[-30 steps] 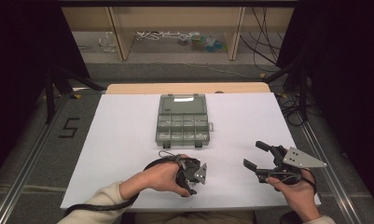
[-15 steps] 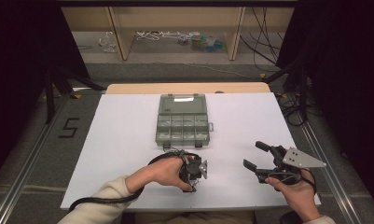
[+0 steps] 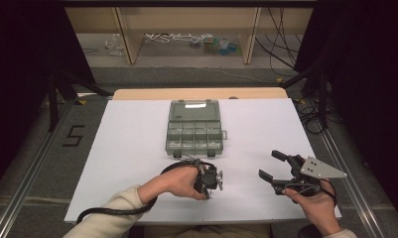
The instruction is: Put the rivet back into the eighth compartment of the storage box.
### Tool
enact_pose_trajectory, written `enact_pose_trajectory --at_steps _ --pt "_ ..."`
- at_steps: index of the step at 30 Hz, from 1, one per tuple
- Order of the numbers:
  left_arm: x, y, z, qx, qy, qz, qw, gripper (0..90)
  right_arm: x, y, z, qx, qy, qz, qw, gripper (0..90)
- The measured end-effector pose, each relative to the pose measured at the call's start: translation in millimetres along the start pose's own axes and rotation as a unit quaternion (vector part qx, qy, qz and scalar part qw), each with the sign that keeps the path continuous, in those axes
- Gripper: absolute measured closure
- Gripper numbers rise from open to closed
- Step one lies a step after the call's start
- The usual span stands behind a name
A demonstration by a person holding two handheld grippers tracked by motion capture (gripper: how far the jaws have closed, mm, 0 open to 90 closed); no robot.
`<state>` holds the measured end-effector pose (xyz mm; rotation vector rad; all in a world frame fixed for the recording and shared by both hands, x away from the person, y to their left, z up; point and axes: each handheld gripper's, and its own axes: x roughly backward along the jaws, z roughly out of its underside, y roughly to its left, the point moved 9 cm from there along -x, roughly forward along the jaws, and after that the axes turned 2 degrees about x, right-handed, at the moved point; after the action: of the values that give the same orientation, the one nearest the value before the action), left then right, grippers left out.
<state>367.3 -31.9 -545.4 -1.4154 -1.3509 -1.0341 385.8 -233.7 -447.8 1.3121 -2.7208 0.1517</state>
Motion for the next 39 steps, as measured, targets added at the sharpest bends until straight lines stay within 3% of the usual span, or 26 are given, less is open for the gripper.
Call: enact_pose_trajectory --at_steps 3,5,7,10,11,13,15,16,18,20,21,24,35,39 --pt "0.4 0.9 0.5 0.003 -0.001 -0.001 1.0000 85.9 3.0 2.5 3.6 -0.014 0.025 -0.005 0.9996 20.4" --pt "0.4 0.5 0.5 0.002 -0.002 -0.002 1.0000 86.0 0.9 2.5 1.9 -0.016 0.009 -0.004 0.9998 20.4" --pt "0.6 0.4 0.6 0.001 -0.003 -0.003 1.0000 86.0 3.0 2.5 3.5 -0.014 0.025 -0.005 0.9996 20.5" --pt "0.8 0.4 1.2 0.002 -0.004 -0.001 1.0000 86.0 3.1 2.5 3.5 -0.014 0.024 -0.005 0.9996 20.5" --pt "0.9 0.3 1.4 0.002 -0.005 -0.002 1.0000 86.0 1.8 -0.5 1.4 0.003 0.012 0.000 0.9999 20.6" --pt "0.9 0.1 1.6 0.002 -0.009 -0.003 1.0000 86.0 0.4 -0.9 -0.3 0.004 0.000 0.006 1.0000 20.6" --pt "0.6 -0.4 1.2 0.009 -0.017 -0.005 0.9998 86.0 0.4 -0.9 -0.2 0.003 0.000 0.006 1.0000 20.6" --pt "1.8 0.8 2.9 0.002 -0.011 -0.007 0.9999 86.0 0.7 -0.9 -0.1 0.004 0.000 0.006 1.0000 20.6" --pt "3.6 1.5 4.1 0.006 -0.014 -0.009 0.9999 86.1 3.9 2.6 3.3 -0.011 0.025 -0.007 0.9996 20.7" --pt "6.4 1.8 4.8 0.006 -0.018 -0.008 0.9998 86.1 2.1 2.5 1.5 -0.013 0.010 -0.003 0.9999 20.7" --pt "7.4 0.7 4.1 0.013 -0.027 -0.007 0.9995 86.0 4.0 2.9 3.3 -0.012 0.026 -0.008 0.9996 20.7" --pt "13.1 2.5 4.7 0.007 -0.030 -0.010 0.9995 86.0 3.1 2.5 3.1 -0.014 0.022 -0.006 0.9996 20.7" --pt "31.3 11.1 -4.8 0.024 -0.098 -0.034 0.9943 86.0 3.3 2.6 2.8 -0.015 0.020 -0.006 0.9997 21.0" --pt "35.6 15.4 -7.0 0.027 -0.116 -0.046 0.9918 86.0 1.9 -0.7 0.8 0.002 0.008 0.000 1.0000 21.0"
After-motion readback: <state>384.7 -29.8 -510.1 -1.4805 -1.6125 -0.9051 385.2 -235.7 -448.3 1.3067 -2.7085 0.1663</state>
